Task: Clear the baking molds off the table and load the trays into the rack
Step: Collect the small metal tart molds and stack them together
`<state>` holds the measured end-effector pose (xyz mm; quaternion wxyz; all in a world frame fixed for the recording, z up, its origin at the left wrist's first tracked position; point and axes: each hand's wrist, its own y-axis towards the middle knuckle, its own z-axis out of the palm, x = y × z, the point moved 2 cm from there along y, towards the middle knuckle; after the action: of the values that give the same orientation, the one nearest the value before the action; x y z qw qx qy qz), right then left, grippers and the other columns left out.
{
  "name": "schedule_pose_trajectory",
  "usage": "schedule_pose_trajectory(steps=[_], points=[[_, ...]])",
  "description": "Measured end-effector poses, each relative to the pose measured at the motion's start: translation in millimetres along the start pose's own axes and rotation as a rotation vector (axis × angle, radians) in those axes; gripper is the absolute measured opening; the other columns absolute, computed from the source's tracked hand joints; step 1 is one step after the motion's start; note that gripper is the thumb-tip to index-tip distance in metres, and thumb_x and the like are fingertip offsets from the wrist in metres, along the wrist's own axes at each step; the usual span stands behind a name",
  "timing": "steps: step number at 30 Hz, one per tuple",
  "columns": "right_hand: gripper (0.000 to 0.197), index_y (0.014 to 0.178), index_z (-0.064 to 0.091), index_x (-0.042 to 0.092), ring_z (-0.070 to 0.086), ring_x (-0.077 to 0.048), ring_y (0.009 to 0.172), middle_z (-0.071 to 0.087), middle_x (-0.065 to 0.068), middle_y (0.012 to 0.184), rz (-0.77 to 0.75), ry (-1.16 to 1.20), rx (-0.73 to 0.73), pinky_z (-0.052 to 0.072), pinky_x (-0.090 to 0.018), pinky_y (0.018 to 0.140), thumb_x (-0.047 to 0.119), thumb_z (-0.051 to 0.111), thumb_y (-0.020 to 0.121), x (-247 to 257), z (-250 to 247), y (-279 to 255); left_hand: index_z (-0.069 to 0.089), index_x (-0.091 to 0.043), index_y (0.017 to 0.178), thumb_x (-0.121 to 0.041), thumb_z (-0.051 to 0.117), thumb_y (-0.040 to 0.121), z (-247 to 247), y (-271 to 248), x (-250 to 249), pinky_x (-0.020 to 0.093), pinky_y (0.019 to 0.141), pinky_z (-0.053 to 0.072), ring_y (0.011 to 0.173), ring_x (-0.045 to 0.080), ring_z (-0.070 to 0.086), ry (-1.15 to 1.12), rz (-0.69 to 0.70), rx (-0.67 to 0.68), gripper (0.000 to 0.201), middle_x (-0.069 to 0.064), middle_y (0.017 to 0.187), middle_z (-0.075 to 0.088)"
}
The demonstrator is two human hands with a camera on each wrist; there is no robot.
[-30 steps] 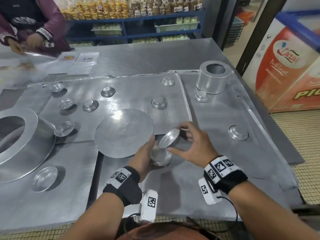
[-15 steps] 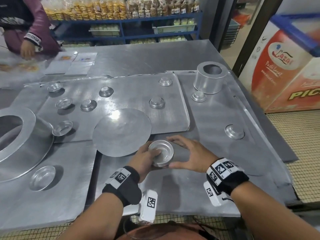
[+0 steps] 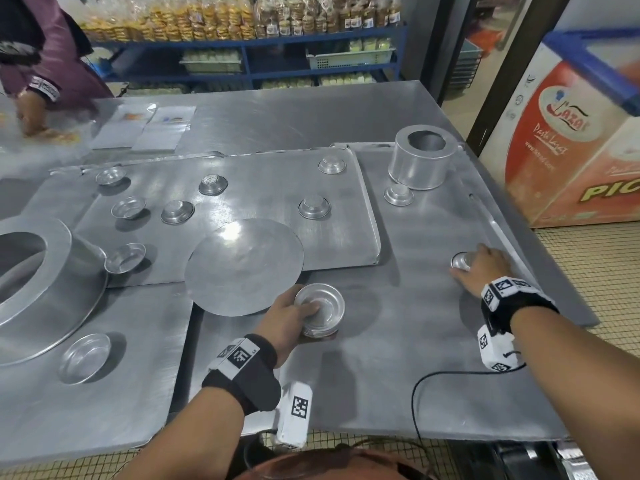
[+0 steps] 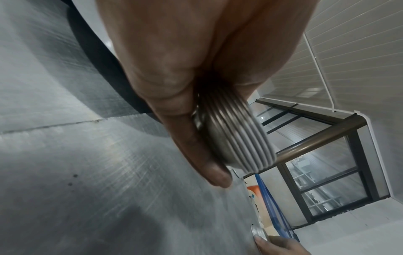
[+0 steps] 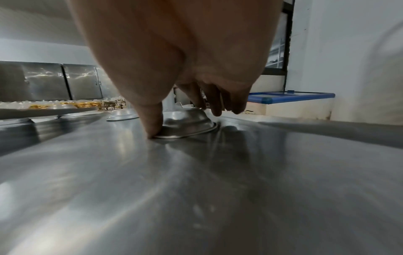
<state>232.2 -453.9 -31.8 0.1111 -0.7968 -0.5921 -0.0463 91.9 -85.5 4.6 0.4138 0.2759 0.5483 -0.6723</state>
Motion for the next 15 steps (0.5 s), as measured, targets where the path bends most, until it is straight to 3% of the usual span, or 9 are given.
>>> schedule_pose_trajectory(steps=[4, 11, 15], points=[[0.066, 0.113, 0.060, -0.002, 0.057, -0.040, 0.109, 0.062, -0.026, 0.114, 0.067, 0.016, -0.003, 0.045, -0.039, 0.093, 0.055, 0.065, 0.080, -5, -1, 6, 0.058, 0.000, 0.121, 0.006, 0.052, 0.094, -1, 2, 2, 0.064, 0.081, 0.055, 0.091, 0.045, 0.065, 0.012, -0.018, -0.014, 0.028, 0.025, 0.109, 0.063], [0.062, 0.105, 0.056, 0.001, 0.059, -0.041, 0.103, 0.061, -0.023, 0.109, -0.007, 0.097, -0.085, 0.050, -0.039, 0.079, 0.038, 0.083, 0.063, 19, -14, -3, 0.059, 0.000, 0.117, 0.006, 0.052, 0.094, -3, 6, 4, 0.067, 0.083, 0.053, 0.092, 0.043, 0.065, 0.028, -0.017, -0.022, 0.026, 0.023, 0.105, 0.064], [0.060, 0.102, 0.059, 0.010, 0.061, -0.035, 0.099, 0.064, -0.014, 0.108, -0.078, 0.285, -0.120, 0.052, -0.038, 0.080, 0.033, 0.090, 0.057, 46, -21, -24, 0.060, -0.001, 0.116, 0.006, 0.052, 0.093, -3, 7, 4, 0.066, 0.083, 0.054, 0.092, 0.044, 0.065, 0.021, -0.026, -0.032, 0.025, 0.024, 0.105, 0.064]])
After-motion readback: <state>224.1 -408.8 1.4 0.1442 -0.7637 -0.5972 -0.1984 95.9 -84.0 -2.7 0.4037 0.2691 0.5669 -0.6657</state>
